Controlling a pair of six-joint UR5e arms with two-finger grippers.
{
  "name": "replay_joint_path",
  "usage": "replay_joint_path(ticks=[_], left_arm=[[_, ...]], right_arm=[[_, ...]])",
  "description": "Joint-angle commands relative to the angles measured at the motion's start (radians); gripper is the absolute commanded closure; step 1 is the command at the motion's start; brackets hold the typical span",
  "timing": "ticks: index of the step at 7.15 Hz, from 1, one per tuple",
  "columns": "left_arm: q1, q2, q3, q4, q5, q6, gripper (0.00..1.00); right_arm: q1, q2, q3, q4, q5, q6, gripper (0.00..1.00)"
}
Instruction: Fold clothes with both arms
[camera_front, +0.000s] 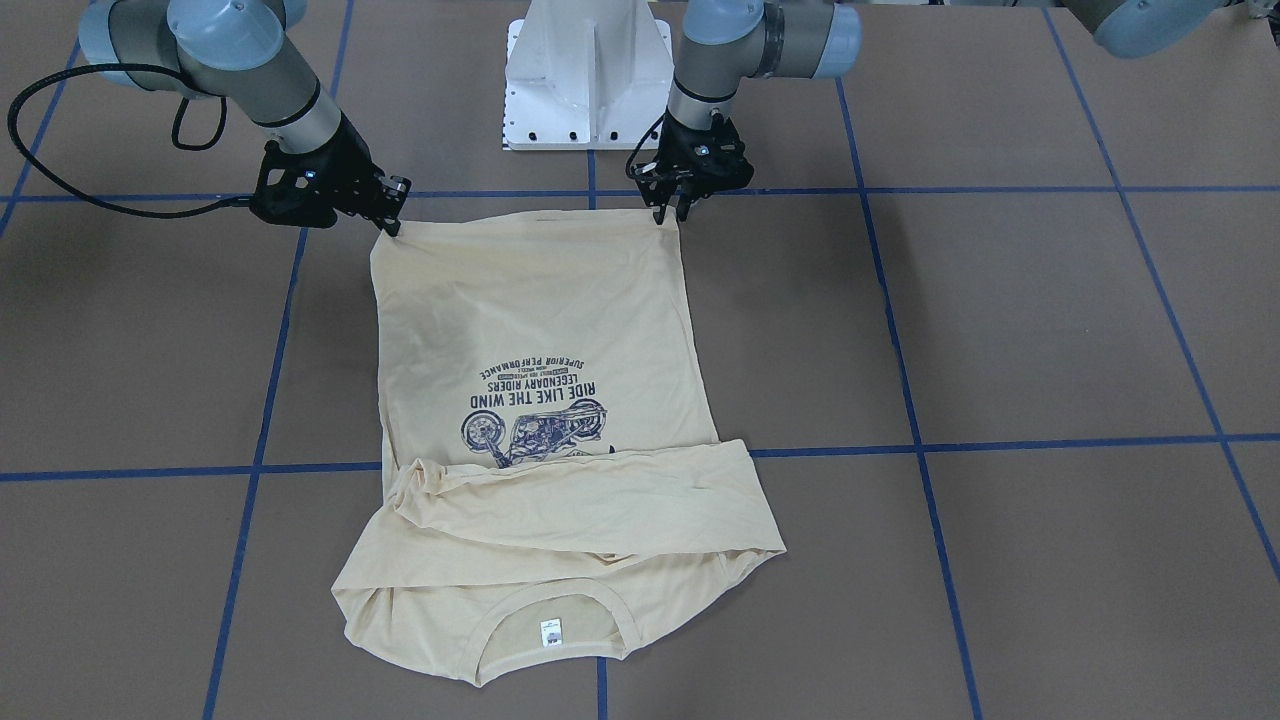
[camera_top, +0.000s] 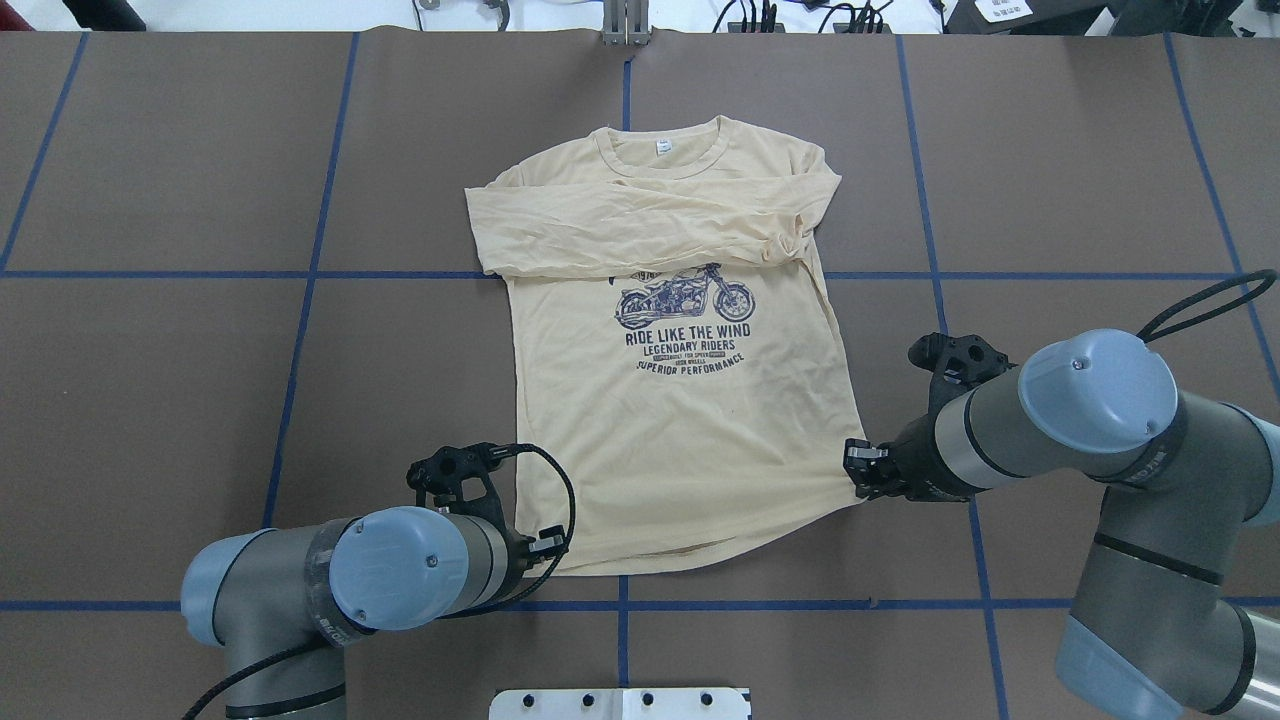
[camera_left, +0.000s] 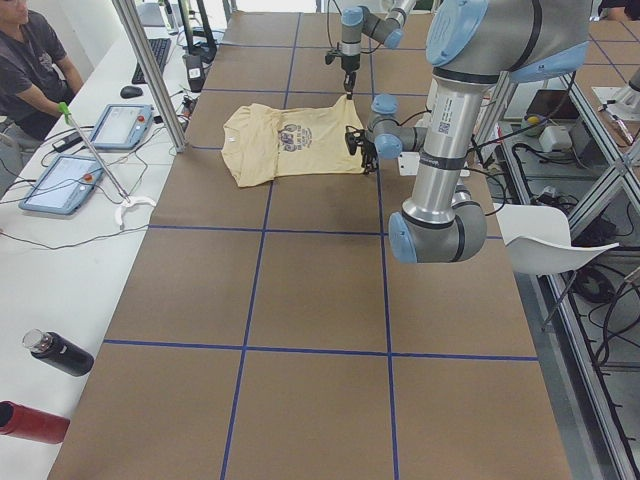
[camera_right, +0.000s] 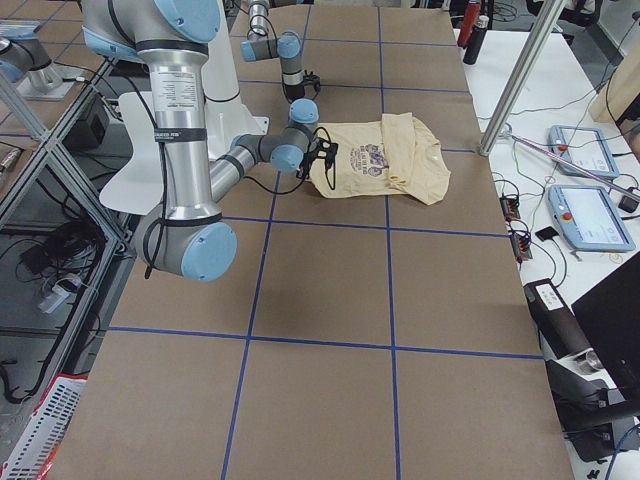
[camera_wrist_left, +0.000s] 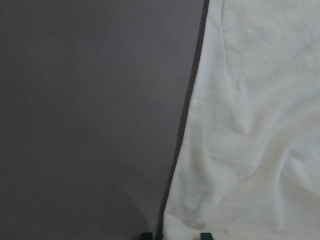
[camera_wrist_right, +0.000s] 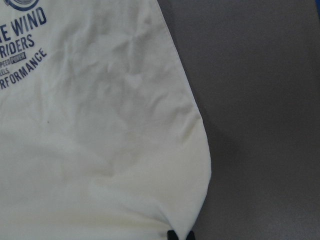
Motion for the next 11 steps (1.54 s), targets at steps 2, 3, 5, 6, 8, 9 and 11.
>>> replay_joint_path(ticks=[2, 3, 5, 6, 8, 9, 11], left_arm=[[0.002, -0.006, 0.002, 0.0, 0.0, 0.0, 0.58], [0.002, -0.006, 0.002, 0.0, 0.0, 0.0, 0.58], [0.002, -0.006, 0.003, 0.002, -0.002, 0.0, 0.58], [0.002, -0.008, 0.003, 0.0, -0.002, 0.0, 0.58], [0.002, -0.008, 0.003, 0.002, -0.002, 0.0, 0.64], [0.002, -0.008, 0.003, 0.002, -0.002, 0.0, 0.71], [0.002, -0.008, 0.003, 0.002, -0.002, 0.0, 1.0]], right_arm=[[0.002, -0.001, -0.001, -0.002, 0.0, 0.0, 1.0], [0.002, -0.001, -0.001, -0.002, 0.0, 0.0, 1.0], [0.003, 0.001, -0.001, -0.002, 0.0, 0.0, 1.0], [0.003, 0.001, -0.001, -0.002, 0.0, 0.0, 1.0], [0.003, 0.001, 0.0, -0.002, 0.0, 0.0, 1.0], [0.005, 0.001, 0.0, -0.002, 0.0, 0.0, 1.0], [0.005, 0.001, 0.0, -0.002, 0.0, 0.0, 1.0]])
